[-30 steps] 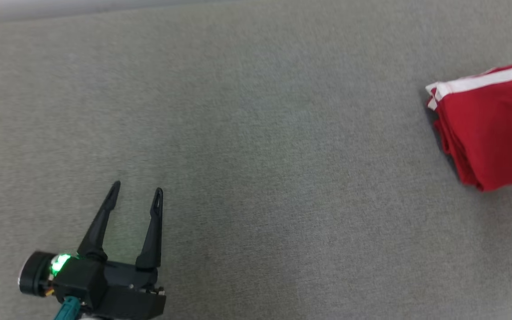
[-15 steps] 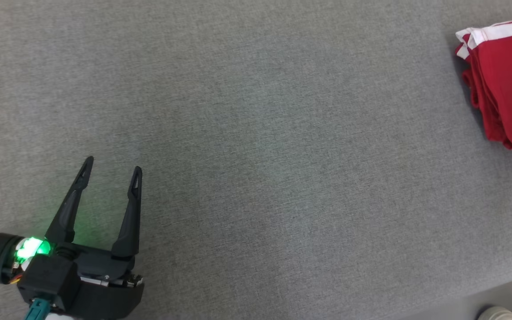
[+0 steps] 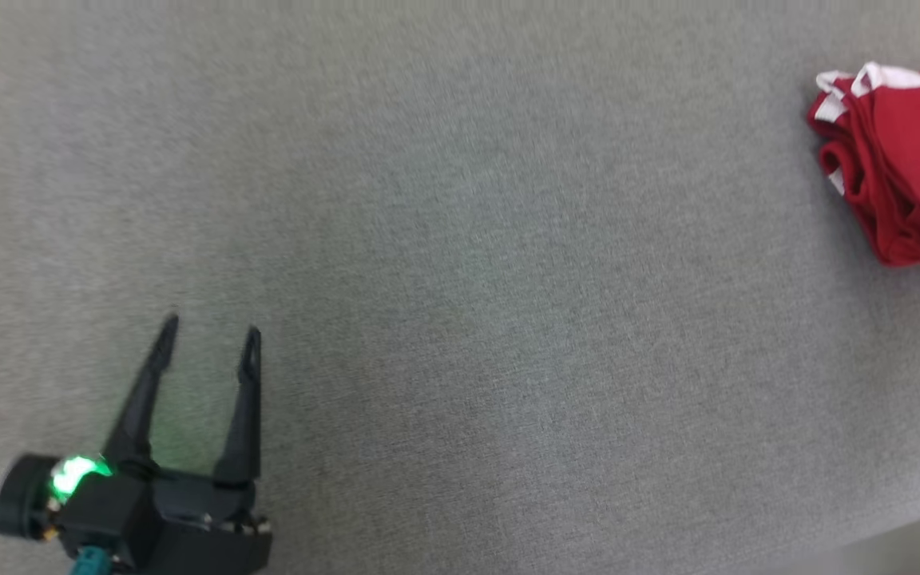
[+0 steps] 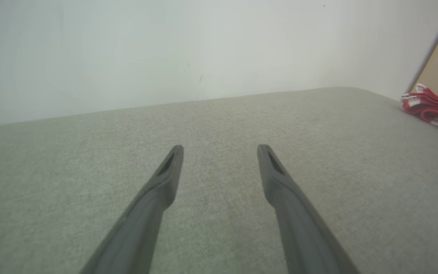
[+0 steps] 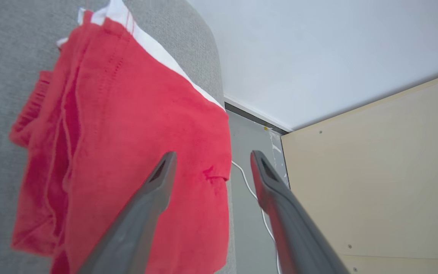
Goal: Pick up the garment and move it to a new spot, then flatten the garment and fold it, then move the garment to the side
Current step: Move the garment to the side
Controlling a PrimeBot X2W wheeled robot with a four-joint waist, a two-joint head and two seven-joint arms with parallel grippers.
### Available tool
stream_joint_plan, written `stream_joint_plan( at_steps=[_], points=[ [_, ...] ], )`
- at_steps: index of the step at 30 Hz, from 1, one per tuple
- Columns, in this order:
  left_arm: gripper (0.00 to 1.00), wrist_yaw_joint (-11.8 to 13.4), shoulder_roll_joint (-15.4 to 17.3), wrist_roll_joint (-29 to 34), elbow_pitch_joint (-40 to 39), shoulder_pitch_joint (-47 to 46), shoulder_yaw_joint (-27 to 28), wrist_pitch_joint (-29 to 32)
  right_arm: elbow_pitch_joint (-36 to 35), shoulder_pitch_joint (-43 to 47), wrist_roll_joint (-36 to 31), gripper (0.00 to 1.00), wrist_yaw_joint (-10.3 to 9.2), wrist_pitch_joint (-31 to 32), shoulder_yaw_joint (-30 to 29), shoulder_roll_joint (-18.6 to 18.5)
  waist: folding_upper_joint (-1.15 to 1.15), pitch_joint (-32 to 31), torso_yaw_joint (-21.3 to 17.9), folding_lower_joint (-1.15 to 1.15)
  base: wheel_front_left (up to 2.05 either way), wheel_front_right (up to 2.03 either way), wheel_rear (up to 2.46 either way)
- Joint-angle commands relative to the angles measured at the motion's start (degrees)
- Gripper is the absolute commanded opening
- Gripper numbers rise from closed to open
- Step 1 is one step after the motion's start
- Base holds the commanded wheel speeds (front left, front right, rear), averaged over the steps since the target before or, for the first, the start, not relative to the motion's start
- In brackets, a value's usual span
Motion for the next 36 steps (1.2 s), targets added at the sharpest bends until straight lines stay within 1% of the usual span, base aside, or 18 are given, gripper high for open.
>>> stream_joint_plan(
  at_steps=[1,6,11,16,21,24,26,31,36],
  points=[
    [1.0,0.28,-0.33,-0.63,0.57,1.12,-0.16,-0.3,-0.36,1.02,-0.28,1.0,-0.16,-0.37,-0.4,0.27,-0.01,-3.37,1.97,0.0,0.0,0.0,0.0],
    [1.0,0.83,-2.05,-1.42,4.35,3.34,-0.03,-0.75,-4.39,5.67,0.52,1.0,-0.16,-2.59,-3.79,4.12,-0.01,-9.24,4.14,0.0,0.0,0.0,0.0],
    [1.0,1.35,-3.75,-2.44,7.62,5.77,1.06,-0.9,-11.88,13.52,3.38,1.0,-0.16,-4.77,-6.62,9.19,-0.01,-15.42,6.57,0.0,0.0,0.0,0.0],
    [1.0,2.36,-5.24,-3.35,10.51,8.55,3.82,-0.89,-21.56,23.05,7.06,1.0,-0.16,-5.36,-6.54,13.24,-0.01,-20.41,8.5,0.0,0.0,0.0,0.0],
    [1.0,2.57,-6.46,-3.94,12.79,11.61,6.21,-0.89,-28.65,32.01,10.51,1.0,-0.16,-5.79,-6.37,17.3,-0.01,-25.09,9.66,0.0,0.0,0.0,0.0],
    [1.0,2.23,-6.87,-3.83,14.09,13.1,7.1,-0.9,-31.16,36.7,13.19,1.0,-0.15,-5.72,-6.66,19.95,-0.01,-26.97,10.29,0.0,0.0,0.0,0.0],
    [1.0,1.99,-7.11,-3.47,15.0,13.62,7.46,-0.9,-32.34,39.09,14.14,1.0,-0.16,-6.24,-6.45,20.91,-0.01,-27.78,10.67,0.0,0.0,0.0,0.0],
    [1.0,1.51,-7.52,-2.81,16.53,14.73,8.44,-0.91,-32.99,43.87,16.37,1.0,-0.15,-8.01,-5.94,23.35,-0.01,-29.47,11.23,0.0,0.0,0.0,0.0],
    [1.0,1.05,-7.79,-2.0,17.91,16.07,9.66,-0.91,-33.41,47.13,16.75,1.0,-0.15,-9.36,-5.76,25.42,-0.01,-30.99,11.3,0.0,0.0,0.0,0.0]
  ],
)
